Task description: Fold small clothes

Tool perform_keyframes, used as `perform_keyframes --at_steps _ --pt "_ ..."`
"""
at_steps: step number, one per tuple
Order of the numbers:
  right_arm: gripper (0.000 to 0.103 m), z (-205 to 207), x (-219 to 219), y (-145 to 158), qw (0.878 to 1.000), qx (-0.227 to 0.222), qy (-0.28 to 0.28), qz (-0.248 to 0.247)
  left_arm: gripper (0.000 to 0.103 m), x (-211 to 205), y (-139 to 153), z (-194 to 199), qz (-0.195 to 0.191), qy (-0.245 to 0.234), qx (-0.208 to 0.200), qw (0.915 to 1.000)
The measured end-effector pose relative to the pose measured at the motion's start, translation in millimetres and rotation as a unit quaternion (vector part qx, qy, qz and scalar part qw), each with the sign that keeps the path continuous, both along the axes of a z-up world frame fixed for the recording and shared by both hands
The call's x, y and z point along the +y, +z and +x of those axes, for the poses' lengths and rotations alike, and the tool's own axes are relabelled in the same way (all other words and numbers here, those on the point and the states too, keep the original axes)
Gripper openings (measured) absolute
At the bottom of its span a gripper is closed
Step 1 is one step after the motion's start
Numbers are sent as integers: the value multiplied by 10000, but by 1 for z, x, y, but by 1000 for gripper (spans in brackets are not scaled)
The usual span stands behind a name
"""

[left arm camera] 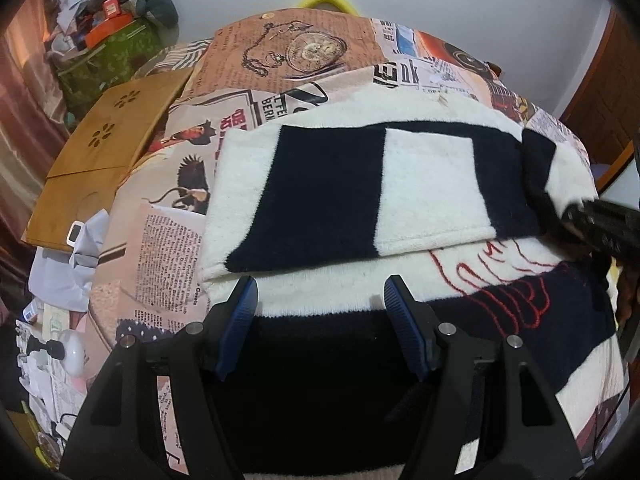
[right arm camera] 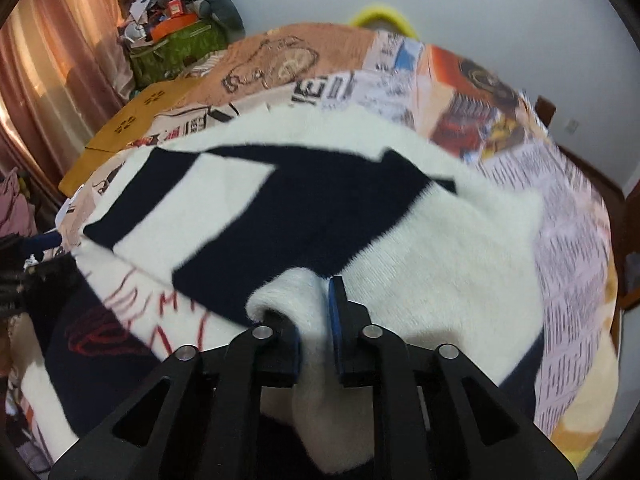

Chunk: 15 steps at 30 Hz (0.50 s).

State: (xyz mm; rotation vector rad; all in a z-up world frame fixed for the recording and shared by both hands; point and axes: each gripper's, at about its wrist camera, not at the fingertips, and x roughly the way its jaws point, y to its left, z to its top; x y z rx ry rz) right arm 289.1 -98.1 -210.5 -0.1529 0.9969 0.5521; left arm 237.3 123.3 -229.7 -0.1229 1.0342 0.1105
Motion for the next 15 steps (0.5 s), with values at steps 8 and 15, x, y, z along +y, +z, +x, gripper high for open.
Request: perform_keyframes --at_steps 8,15 --pt "56 -44 -68 28 9978 -70 -279 590 65 -9 10 6 -67 -12 -127 9999" --pt "65 -76 -157 31 9879 -244 -1438 521 65 -30 25 7 -52 -184 -283 9994"
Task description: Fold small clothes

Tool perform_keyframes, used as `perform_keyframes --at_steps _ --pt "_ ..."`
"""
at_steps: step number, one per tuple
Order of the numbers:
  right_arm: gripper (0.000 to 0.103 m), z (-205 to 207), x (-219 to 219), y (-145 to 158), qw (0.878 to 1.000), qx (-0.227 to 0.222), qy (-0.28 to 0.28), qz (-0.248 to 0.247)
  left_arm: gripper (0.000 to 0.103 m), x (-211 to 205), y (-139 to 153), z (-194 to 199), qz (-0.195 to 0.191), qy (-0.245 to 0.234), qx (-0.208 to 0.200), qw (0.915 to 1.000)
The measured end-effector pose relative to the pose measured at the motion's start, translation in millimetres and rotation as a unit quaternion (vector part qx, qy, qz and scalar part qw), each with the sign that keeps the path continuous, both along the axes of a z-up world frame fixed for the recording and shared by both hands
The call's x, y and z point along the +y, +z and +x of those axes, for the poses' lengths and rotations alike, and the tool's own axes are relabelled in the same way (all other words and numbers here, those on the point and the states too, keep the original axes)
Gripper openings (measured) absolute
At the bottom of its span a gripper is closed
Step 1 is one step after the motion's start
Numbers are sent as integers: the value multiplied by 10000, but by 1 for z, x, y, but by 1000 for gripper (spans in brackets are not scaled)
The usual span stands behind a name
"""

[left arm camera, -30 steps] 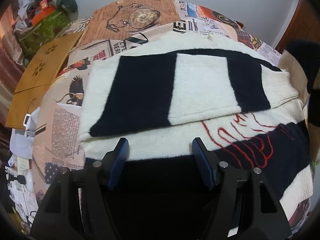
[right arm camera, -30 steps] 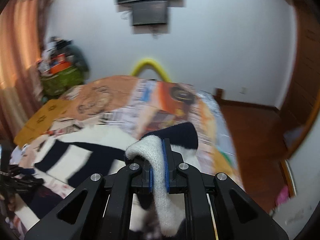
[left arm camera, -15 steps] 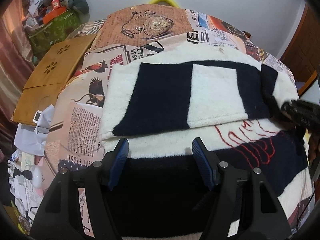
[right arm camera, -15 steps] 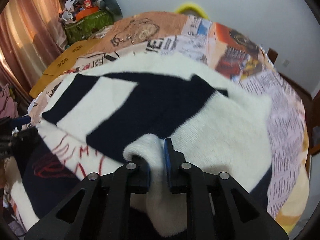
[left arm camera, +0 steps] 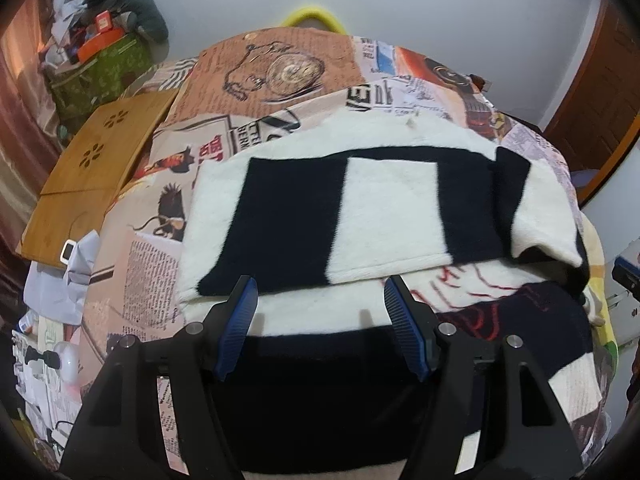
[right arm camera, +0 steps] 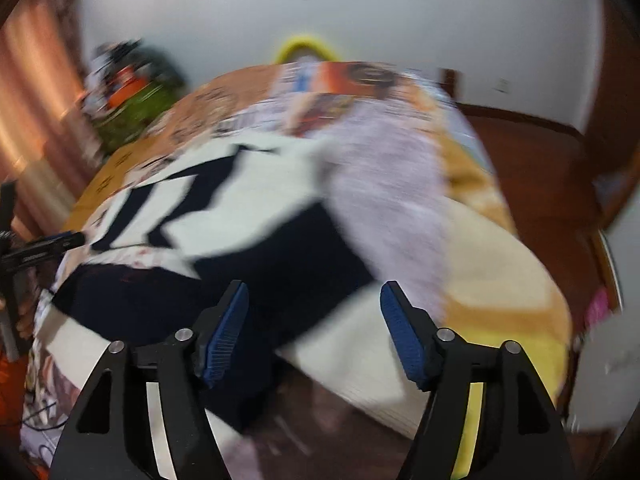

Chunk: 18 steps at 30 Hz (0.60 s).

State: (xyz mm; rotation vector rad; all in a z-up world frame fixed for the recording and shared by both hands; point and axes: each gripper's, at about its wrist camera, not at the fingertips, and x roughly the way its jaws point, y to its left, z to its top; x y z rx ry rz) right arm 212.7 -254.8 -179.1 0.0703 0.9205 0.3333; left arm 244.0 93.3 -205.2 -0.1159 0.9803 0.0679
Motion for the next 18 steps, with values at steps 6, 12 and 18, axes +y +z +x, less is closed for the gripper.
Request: perform_keyframes --at_steps 6,12,18 --pt "65 -4 -69 -41 9915 658 -1075 335 67 -17 6 -2 0 -148 -42 9999" --pt "60 -1 -82 -74 9820 1083 -1309 821 67 -26 8 -5 73 -248 -53 9997" --pt "23 1 -71 -76 9844 1118 -1121 764 67 -26 8 -7 58 -241 -54 9997"
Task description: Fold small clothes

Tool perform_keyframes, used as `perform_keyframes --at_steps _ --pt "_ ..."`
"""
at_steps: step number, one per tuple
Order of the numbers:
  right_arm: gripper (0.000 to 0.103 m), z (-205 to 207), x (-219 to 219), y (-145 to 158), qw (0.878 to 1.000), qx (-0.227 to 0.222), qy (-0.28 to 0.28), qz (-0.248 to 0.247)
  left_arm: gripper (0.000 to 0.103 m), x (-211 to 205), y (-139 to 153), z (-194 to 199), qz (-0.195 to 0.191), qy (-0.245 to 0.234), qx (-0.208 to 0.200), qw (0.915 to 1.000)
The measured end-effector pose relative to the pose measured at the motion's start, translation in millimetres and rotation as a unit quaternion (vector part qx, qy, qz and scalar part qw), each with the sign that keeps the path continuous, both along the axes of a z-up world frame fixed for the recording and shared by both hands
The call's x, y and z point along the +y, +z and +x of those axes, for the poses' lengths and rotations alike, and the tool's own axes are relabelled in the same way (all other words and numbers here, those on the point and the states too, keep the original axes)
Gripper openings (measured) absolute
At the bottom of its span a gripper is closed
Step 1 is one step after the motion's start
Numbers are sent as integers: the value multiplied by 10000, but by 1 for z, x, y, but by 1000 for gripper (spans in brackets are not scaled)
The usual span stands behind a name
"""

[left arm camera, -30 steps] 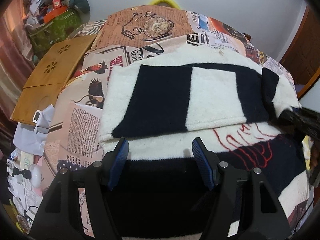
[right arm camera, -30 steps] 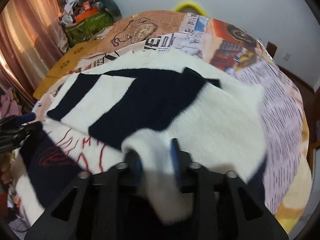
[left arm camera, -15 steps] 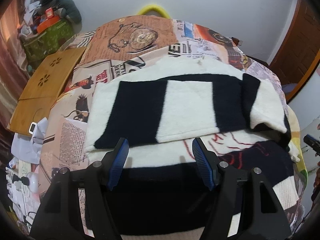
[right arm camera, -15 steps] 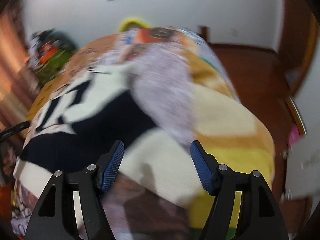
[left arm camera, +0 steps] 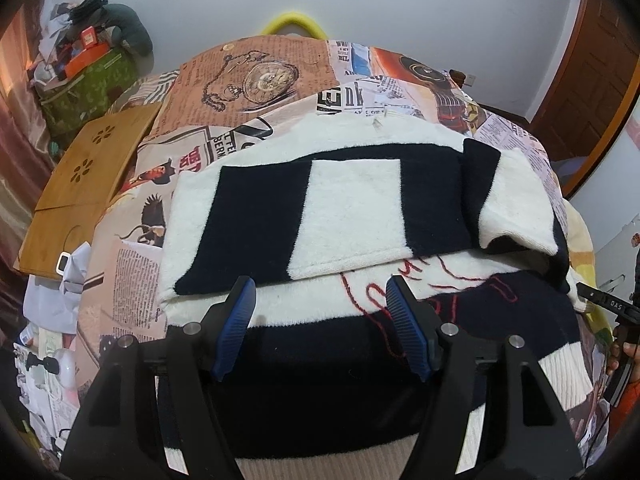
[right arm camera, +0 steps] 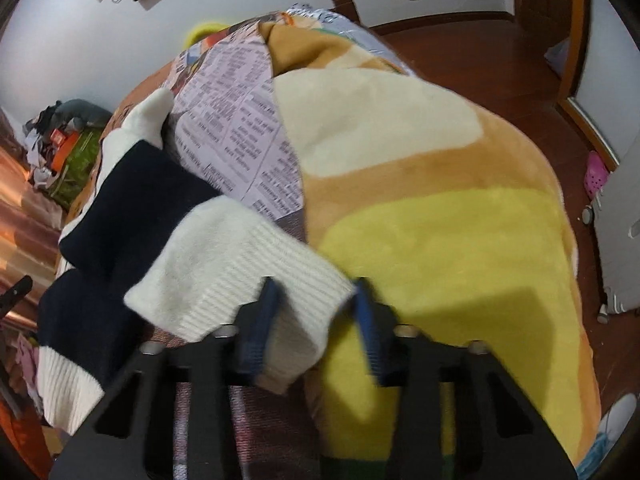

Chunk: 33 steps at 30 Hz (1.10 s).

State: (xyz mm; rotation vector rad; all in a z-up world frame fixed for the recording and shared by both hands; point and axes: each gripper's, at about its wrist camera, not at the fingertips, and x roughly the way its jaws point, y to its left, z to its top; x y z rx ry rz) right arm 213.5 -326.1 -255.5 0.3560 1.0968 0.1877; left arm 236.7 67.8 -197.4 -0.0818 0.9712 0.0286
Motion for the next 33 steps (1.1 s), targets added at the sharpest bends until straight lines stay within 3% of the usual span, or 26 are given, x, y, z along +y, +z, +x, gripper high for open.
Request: perform_keyframes --at_steps 1,2,6,12,16,22,25,33 --pt "14 0 2 1 10000 -19 39 -17 67 1 0 -1 -11 7 3 10000" --pt "11 0 3 2 10000 -70 55 -41 67 2 -2 -1 -39 25 11 10000" --pt "11 1 14 25 9989 -395 114 -236 67 6 -5 -3 -7 58 7 10000" --pt "10 17 45 98 9892 -1355 447 -346 67 17 -7 -5 -19 123 -61 9999" --pt "10 36 87 155 9747 -2045 883 -186 67 27 -10 -7 -159 215 -76 9996" --pt "10 61 168 202 9475 -2678 1747 -42 67 44 -17 -14 -243 331 -65 9991" --pt "10 74 221 202 9363 -2715 2228 74 67 55 -18 -20 -469 408 -68 9980" --pt "10 85 332 141 9232 -1993 3276 265 67 82 -19 -37 -411 668 -44 9969"
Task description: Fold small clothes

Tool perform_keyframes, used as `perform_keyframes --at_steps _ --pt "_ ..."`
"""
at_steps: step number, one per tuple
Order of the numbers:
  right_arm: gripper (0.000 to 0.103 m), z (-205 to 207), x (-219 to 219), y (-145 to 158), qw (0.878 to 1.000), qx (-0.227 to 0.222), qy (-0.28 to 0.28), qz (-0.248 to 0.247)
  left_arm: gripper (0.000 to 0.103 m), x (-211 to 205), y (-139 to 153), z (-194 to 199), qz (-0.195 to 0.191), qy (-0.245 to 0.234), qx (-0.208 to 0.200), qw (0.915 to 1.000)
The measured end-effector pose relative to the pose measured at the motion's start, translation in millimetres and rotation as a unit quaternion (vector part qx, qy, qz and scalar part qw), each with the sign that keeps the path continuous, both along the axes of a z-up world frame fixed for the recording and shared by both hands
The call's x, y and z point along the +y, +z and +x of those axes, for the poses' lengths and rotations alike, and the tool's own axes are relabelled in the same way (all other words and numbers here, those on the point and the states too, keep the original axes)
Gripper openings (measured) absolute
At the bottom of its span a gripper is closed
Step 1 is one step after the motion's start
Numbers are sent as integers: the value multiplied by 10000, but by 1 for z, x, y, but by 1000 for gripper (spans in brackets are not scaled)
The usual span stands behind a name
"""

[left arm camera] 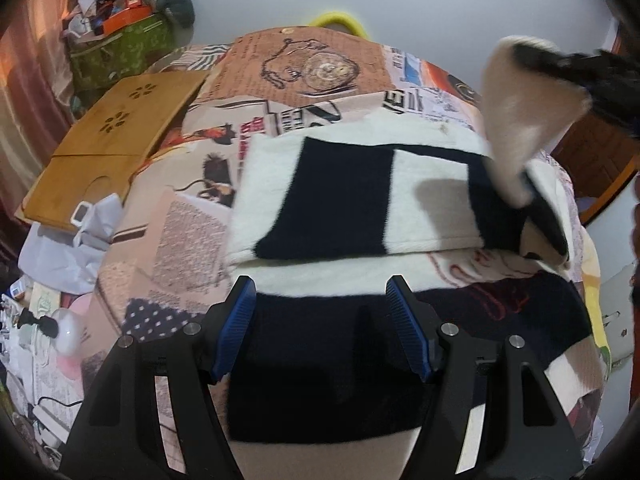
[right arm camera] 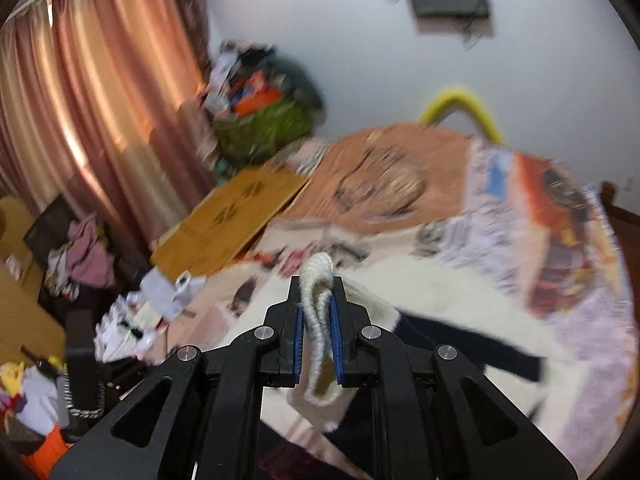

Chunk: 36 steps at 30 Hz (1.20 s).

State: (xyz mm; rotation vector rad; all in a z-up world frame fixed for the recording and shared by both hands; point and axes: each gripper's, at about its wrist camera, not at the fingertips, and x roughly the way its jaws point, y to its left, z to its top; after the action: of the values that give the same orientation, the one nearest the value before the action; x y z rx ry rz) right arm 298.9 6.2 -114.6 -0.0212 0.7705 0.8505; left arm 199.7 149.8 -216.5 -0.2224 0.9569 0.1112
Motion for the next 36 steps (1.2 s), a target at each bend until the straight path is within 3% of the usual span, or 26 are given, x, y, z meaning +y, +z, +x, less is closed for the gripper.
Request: perform_keyframes --at_steps 5,12,18,22,24,29,32,33,34,36 --pt "15 -5 34 -29 9975 379 416 -422 67 11 -3 -5 -35 118 49 9999" --pt "40 -12 4 -14 9989 144 197 -395 67 7 -4 11 -96 28 89 9999" --pt "47 -15 -66 -5 9970 -249 -417 -603 67 8 -6 38 -126 -116 120 9998" --pt "51 -16 -118 -14 9908 -348 -936 -911 67 28 -13 58 -248 127 265 9993" --pt "51 -17 -140 -22 9868 -297 -1178 -1075 67 40 -21 70 -224 273 421 9985" --pt "51 -15 -193 -47 9791 178 -1755 -1008 66 49 -48 96 -672 181 881 9937" --pt "51 -10 -211 -61 9741 469 -2009 -929 59 44 -64 106 -902 86 1048 9904" --pt "51 -9 -215 -64 9730 545 -2054 -896 52 39 -63 107 -847 56 1010 9913" --pt "51 -6 -217 -68 9727 609 -2074 -845 36 36 -61 108 -842 15 991 9915" --pt "51 -2 -219 -71 9723 642 -2100 -805 20 29 -57 109 -894 -114 943 9915"
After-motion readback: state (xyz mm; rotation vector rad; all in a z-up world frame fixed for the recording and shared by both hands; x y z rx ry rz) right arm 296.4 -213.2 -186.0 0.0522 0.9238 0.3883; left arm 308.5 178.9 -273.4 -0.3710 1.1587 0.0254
